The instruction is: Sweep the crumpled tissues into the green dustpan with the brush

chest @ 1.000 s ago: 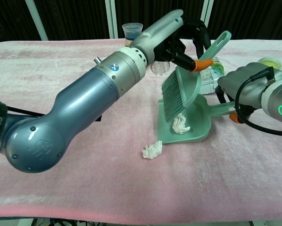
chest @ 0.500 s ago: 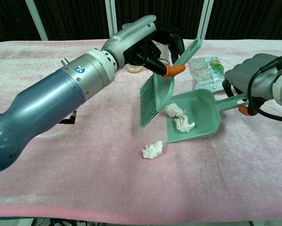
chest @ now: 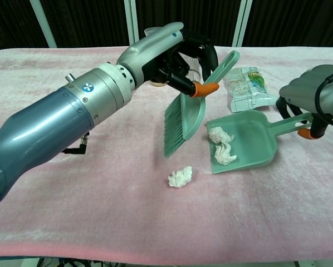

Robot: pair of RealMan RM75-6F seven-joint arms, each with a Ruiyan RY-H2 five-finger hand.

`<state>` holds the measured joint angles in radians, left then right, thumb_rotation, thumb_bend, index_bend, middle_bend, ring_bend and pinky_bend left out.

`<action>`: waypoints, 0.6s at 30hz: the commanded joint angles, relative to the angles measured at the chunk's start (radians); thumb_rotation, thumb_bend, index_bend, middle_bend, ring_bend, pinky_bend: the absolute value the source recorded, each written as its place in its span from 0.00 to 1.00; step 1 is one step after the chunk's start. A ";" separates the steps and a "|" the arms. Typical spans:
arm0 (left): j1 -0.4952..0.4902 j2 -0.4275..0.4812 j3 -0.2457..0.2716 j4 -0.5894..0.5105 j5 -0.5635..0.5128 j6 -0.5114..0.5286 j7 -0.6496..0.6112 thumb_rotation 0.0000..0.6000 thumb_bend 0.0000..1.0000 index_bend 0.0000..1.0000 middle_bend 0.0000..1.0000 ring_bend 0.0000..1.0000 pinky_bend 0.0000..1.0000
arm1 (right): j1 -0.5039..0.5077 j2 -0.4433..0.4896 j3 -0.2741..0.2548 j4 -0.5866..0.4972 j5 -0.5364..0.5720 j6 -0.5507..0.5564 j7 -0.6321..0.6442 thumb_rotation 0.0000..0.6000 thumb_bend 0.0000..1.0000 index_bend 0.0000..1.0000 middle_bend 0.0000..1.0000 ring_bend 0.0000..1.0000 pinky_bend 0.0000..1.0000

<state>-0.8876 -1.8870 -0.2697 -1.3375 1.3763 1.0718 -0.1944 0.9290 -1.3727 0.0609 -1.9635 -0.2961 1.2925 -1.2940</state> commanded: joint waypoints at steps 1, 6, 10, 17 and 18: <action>0.005 0.003 0.006 -0.008 -0.002 -0.001 0.003 1.00 0.35 0.61 0.65 0.89 1.00 | 0.010 0.019 -0.010 -0.009 0.017 -0.025 0.004 1.00 0.45 0.61 0.56 0.65 0.79; 0.017 0.005 0.020 -0.028 -0.007 -0.006 0.003 1.00 0.35 0.61 0.65 0.89 1.00 | 0.020 0.035 -0.021 -0.017 0.022 -0.044 0.018 1.00 0.45 0.61 0.56 0.65 0.79; 0.028 -0.001 0.031 -0.043 -0.018 -0.009 0.017 1.00 0.35 0.61 0.65 0.89 1.00 | 0.025 0.037 -0.029 -0.020 0.020 -0.045 0.032 1.00 0.45 0.61 0.56 0.65 0.79; 0.050 -0.008 0.058 -0.043 -0.043 -0.021 0.057 1.00 0.35 0.61 0.65 0.89 1.00 | 0.033 0.035 -0.042 -0.019 0.015 -0.040 0.049 1.00 0.45 0.61 0.56 0.65 0.79; 0.054 -0.011 0.061 -0.042 -0.049 -0.021 0.060 1.00 0.35 0.61 0.65 0.89 1.00 | 0.035 0.034 -0.045 -0.019 0.016 -0.040 0.051 1.00 0.45 0.61 0.56 0.65 0.79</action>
<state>-0.8367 -1.8953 -0.2118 -1.3806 1.3320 1.0516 -0.1370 0.9625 -1.3380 0.0174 -1.9825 -0.2808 1.2521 -1.2442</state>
